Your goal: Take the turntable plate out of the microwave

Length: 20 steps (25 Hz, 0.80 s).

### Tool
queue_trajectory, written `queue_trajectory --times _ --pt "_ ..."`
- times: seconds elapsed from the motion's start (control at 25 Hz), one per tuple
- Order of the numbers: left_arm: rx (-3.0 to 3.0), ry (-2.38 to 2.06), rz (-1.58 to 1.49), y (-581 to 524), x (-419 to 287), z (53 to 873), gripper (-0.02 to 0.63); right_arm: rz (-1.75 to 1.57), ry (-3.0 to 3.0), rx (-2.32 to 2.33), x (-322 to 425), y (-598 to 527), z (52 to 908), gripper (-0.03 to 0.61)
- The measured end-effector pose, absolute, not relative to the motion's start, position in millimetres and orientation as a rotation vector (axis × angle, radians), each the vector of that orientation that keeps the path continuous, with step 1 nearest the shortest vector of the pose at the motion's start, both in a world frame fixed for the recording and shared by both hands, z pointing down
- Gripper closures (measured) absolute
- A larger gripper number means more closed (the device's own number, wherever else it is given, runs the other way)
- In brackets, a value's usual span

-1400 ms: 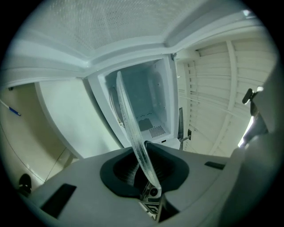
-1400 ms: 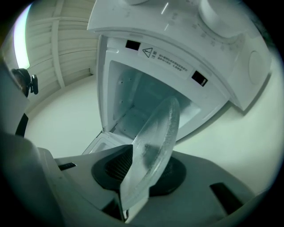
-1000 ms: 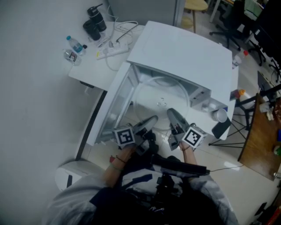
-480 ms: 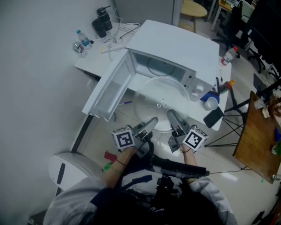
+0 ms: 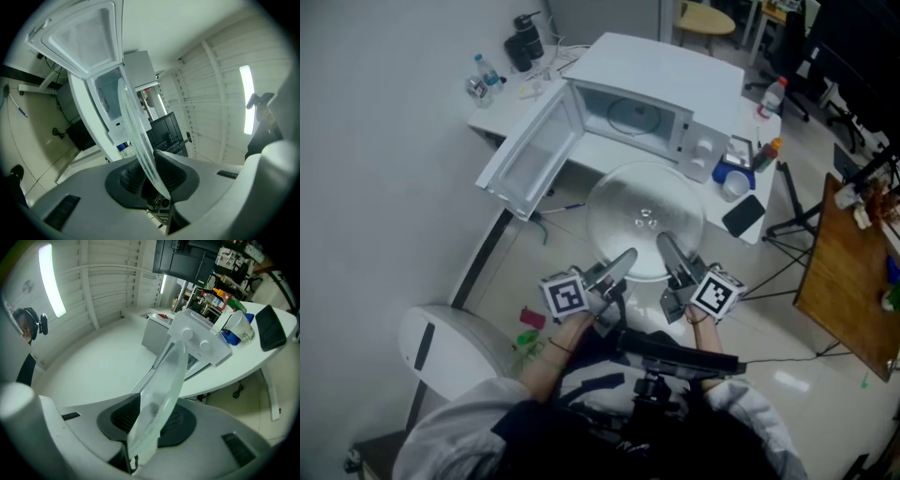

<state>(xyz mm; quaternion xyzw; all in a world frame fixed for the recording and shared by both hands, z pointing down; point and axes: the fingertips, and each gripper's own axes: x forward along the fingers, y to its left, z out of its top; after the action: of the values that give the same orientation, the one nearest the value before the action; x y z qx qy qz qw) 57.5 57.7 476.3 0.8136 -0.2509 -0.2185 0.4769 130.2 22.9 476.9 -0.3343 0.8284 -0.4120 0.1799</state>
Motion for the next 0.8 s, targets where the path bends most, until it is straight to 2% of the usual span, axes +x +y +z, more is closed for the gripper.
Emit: queue_trajectory --times 0.8 --pt "2.035 -0.655 -0.515 121 45 455 0.557 -1.139 2.316 -0.858 117 85 457 0.483"
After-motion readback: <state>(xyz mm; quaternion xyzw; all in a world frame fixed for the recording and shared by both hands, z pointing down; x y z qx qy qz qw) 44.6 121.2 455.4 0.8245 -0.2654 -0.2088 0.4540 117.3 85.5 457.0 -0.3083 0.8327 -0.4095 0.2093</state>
